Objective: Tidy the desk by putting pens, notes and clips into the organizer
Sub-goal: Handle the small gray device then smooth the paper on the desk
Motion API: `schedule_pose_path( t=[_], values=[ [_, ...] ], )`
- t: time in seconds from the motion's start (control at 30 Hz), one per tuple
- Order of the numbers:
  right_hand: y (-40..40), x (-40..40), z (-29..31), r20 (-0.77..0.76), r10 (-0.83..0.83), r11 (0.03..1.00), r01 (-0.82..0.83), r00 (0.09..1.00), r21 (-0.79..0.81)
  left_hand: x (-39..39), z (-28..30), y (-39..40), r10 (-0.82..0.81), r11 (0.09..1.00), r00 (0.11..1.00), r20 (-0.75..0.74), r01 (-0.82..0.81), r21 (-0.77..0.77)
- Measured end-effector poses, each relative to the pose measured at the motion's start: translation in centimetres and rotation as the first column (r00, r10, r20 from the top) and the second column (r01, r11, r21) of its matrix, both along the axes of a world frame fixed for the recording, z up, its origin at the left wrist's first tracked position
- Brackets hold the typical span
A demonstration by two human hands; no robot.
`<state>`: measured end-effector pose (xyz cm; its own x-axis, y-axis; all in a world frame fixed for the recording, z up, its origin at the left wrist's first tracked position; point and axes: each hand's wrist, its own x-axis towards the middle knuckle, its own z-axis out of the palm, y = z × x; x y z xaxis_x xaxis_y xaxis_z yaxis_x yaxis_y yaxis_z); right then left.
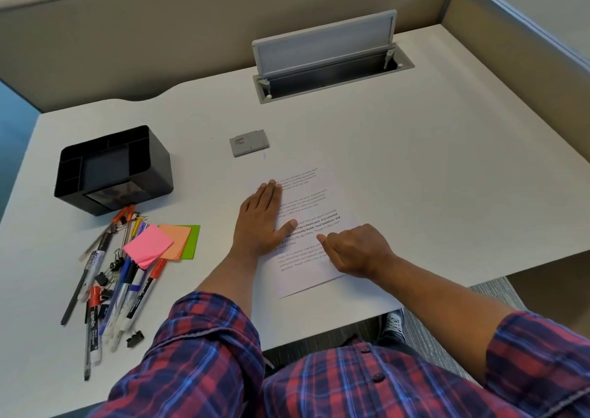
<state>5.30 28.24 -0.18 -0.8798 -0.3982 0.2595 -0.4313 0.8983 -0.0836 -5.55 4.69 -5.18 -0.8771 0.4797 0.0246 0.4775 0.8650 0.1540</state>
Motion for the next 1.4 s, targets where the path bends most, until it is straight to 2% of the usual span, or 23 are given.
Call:
schedule_pose_path(
  t=[0.37,0.67,0.8,0.93,1.03,1.2,1.4],
  values=[
    [0.0,0.3,-0.5,-0.005,-0.002,0.999,0.002,1.000,-0.040,0.1,0.2,0.1,-0.001,1.000,1.000,0.009,0.001,-0.016],
    [-0.3,-0.6,1.8,0.164,-0.004,1.000,0.002,0.986,0.009,0.1,0.3,0.1,-0.001,1.000,1.000,0.018,0.002,-0.020],
    [0.6,-1.7,2.5,0.073,-0.160,0.978,0.169,0.984,-0.126,0.0,0.2,0.1,0.003,1.000,1.000,0.016,-0.003,-0.023],
    [1.9,-3.9,3.2,0.118,-0.292,0.911,0.314,0.949,-0.268,0.0,0.2,0.1,0.002,1.000,1.000,0.026,-0.001,-0.029],
    [2.5,-5.0,3.5,0.130,-0.355,0.887,0.378,0.926,-0.265,0.0,0.3,0.1,-0.003,1.000,1.000,0.019,0.003,-0.024],
    [2.2,-6.2,3.0,0.150,-0.333,0.903,0.361,0.931,-0.232,-0.1,0.6,0.2,0.004,1.000,1.000,0.015,-0.004,-0.021],
    [0.6,-8.7,3.9,0.172,-0.297,0.894,0.337,0.939,-0.294,-0.7,1.5,0.5,-0.010,1.000,1.000,0.014,0.010,0.017]
  ],
)
